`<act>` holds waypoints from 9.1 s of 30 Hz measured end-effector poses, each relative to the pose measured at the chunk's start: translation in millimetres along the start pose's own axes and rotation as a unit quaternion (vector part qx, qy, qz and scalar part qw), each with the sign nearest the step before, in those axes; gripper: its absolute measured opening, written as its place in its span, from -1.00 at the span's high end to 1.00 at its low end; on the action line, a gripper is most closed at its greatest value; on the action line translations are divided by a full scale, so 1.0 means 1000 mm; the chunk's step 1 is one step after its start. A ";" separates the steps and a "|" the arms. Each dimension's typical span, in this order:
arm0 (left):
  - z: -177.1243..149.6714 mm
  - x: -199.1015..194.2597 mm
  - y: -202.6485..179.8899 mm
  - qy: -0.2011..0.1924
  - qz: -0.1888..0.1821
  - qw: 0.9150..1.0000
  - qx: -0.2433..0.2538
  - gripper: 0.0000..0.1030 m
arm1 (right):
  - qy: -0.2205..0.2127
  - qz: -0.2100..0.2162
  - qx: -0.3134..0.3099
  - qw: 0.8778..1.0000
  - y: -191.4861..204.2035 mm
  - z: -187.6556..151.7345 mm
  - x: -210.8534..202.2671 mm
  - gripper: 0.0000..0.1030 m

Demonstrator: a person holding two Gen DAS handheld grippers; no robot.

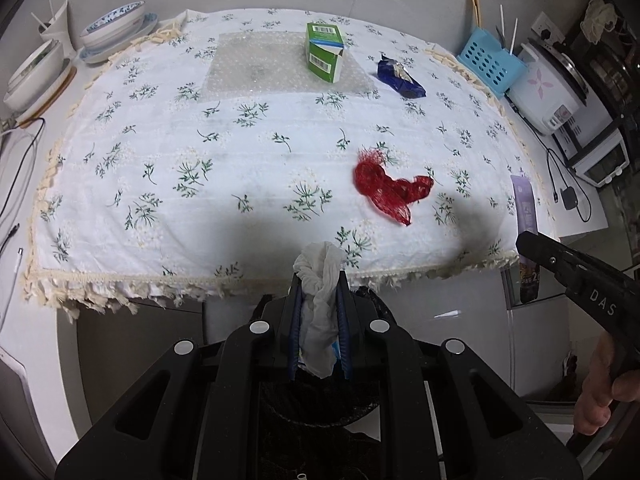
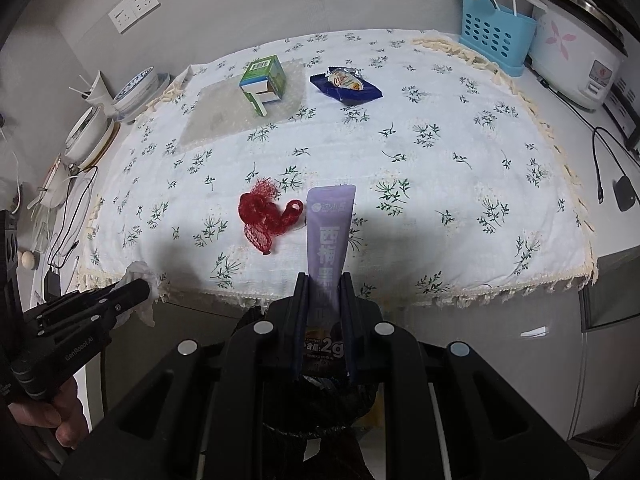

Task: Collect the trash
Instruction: 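Carry the tissue and purple pack with both tools over the black bin, then open the left tool dropping the tissue while the right tool drops the purple pack, then raise both open tools from the bin back over the table, then grasp the green carton with the left tool while the right tool grasps the red mesh bag, then carry the green carton and red mesh bag with both tools toward the black bin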

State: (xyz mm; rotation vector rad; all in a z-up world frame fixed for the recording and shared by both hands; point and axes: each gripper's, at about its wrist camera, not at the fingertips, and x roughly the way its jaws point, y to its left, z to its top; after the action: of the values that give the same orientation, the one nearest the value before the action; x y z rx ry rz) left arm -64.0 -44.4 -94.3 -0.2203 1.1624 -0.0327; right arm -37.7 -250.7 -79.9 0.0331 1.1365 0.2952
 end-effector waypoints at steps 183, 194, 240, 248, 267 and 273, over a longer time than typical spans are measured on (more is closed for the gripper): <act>0.093 -0.019 0.014 -0.085 0.037 0.996 0.001 -0.88 | -0.072 -0.060 -0.015 0.995 -0.007 0.061 0.003 -0.83; 0.190 0.044 0.032 -0.061 0.026 0.997 0.037 -0.88 | -0.030 -0.075 0.023 0.997 0.004 0.082 0.053 -0.83; 0.274 0.156 -0.005 0.010 0.023 0.994 0.103 0.10 | 0.076 -0.029 0.006 0.997 0.067 0.068 0.124 0.69; 0.261 0.140 0.000 0.004 0.031 0.994 0.104 0.11 | 0.060 -0.027 0.011 0.998 0.058 0.072 0.111 0.69; 0.219 0.083 0.006 -0.018 0.039 0.994 0.096 0.11 | 0.022 -0.038 0.023 0.999 0.032 0.061 0.069 0.69; 0.205 0.070 0.009 -0.020 0.038 0.995 0.088 0.11 | 0.012 -0.039 0.019 0.999 0.029 0.060 0.059 0.69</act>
State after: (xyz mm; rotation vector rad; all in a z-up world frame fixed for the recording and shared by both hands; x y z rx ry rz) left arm 150.3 -13.7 -81.9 -0.0195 1.1196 -0.0631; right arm 32.3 -200.8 -101.5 0.0184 1.1649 0.2058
